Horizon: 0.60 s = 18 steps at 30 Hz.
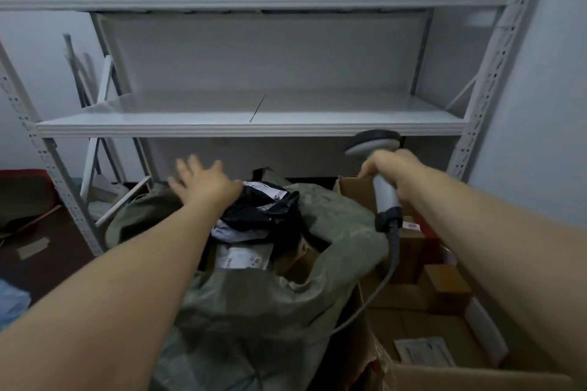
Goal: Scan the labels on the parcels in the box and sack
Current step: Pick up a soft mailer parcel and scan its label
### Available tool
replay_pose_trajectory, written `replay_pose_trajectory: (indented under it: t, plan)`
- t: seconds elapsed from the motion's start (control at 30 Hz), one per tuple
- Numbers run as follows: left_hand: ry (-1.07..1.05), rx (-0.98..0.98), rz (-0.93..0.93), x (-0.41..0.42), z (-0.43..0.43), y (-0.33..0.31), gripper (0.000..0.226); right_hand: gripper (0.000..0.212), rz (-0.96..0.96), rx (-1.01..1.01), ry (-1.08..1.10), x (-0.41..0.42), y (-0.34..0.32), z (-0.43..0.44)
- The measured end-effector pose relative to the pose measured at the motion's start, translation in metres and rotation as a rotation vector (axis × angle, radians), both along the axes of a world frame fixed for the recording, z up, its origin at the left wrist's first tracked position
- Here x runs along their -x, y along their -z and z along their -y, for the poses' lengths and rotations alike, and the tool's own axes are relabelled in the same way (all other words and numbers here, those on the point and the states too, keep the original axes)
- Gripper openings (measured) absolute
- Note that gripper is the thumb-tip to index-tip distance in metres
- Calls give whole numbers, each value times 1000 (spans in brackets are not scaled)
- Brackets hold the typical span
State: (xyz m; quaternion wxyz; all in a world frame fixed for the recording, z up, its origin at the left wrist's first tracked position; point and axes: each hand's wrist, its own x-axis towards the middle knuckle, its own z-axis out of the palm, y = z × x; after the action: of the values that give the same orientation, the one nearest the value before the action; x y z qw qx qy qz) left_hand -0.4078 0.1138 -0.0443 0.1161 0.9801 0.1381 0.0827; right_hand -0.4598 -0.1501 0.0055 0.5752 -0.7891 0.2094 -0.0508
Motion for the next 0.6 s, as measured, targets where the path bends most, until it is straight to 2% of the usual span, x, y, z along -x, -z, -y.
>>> replay_pose_trajectory:
  t: [0.07,0.13,0.2,0.3,0.4,0.53,0.6]
  plan:
    - [202,-42,-128,-22,24,4,71,26,-30,32,-22,-15,-3,1]
    - [333,-110,-210,-42,42,23,76,16,-137,-19,-92,-31,6,3]
    - [373,-196,-253,-61,56,45,90,6,-256,-108,-174,-44,27,3]
    - [340,-318,-306,-87,68,64,119,12,-333,-186,-207,-74,67,13]
    - [267,-143,-371,-109,77,70,124,14,-329,-255,-180,-107,94,22]
    - [168,195,-413,-139,79,86,93,41,-388,-298,-175,-136,124,31]
    - [250,181,-499,-150,77,108,97,32,-409,-303,-185,-142,136,29]
